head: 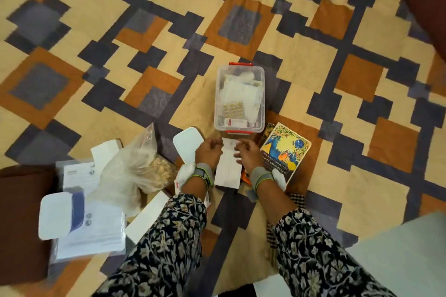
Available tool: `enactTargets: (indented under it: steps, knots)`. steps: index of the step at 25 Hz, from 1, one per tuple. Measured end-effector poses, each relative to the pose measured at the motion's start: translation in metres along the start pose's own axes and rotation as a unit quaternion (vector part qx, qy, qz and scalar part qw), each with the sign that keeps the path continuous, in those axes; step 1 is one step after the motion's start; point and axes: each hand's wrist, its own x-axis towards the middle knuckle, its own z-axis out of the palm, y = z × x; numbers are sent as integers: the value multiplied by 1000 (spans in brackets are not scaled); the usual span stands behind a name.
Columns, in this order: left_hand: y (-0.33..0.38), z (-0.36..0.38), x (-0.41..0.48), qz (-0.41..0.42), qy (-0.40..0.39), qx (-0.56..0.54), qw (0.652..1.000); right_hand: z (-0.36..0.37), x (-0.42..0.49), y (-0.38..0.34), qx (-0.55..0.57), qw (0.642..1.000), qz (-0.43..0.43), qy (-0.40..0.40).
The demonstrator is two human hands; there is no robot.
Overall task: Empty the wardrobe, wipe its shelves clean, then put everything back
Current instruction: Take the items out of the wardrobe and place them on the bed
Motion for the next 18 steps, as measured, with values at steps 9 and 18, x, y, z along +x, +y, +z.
enactTargets:
  steps: [9,18]
  knots:
    - [-74,-95,-106,14,54,-100,993,59,-129,13,-72,995,-55,-50]
    - [-258,-293,-242,-17,180,-289,940,248,-331,73,-162,950,-139,-227]
